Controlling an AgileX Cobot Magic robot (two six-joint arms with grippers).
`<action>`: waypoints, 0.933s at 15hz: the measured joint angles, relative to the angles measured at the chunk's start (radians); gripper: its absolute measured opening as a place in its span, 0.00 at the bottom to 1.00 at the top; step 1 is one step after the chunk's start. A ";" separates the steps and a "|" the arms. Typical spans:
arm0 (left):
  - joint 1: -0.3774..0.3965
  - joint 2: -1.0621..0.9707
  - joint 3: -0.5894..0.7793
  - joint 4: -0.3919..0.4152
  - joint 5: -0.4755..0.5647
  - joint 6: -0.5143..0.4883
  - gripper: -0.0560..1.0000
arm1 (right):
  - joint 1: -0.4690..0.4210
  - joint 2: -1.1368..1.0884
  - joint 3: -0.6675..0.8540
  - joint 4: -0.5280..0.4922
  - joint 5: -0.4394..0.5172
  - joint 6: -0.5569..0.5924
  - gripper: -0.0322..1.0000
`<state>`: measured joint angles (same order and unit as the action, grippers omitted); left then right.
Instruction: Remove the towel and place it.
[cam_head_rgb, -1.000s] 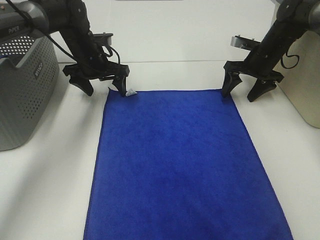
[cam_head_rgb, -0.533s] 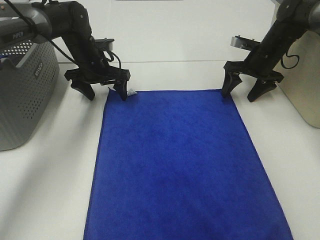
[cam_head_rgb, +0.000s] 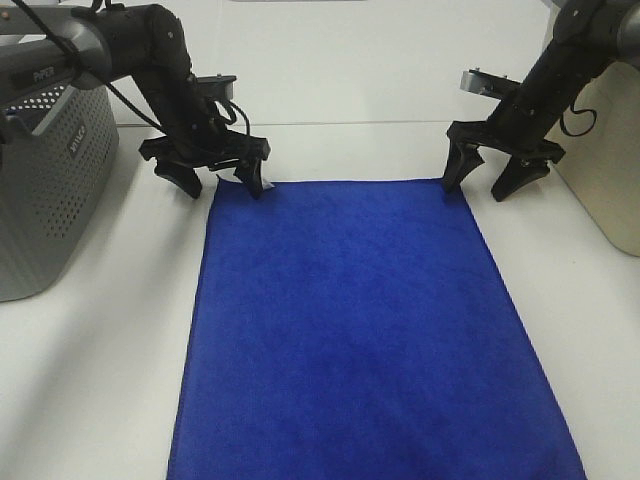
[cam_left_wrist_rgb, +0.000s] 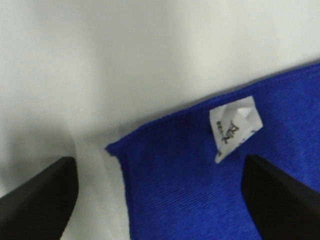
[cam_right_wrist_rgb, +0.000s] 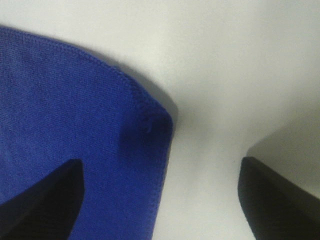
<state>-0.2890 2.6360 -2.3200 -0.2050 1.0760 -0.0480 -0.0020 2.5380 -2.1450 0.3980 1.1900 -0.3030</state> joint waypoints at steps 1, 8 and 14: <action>-0.009 0.001 0.000 -0.009 -0.019 0.006 0.83 | 0.004 0.000 0.000 0.000 -0.013 0.000 0.78; -0.062 0.012 0.000 -0.055 -0.087 0.015 0.58 | 0.115 0.034 -0.012 -0.003 -0.104 -0.003 0.51; -0.062 0.017 0.000 -0.024 -0.084 0.084 0.08 | 0.114 0.039 -0.012 -0.052 -0.129 -0.003 0.07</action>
<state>-0.3510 2.6530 -2.3200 -0.2290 0.9920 0.0360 0.1120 2.5770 -2.1570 0.3460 1.0610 -0.3060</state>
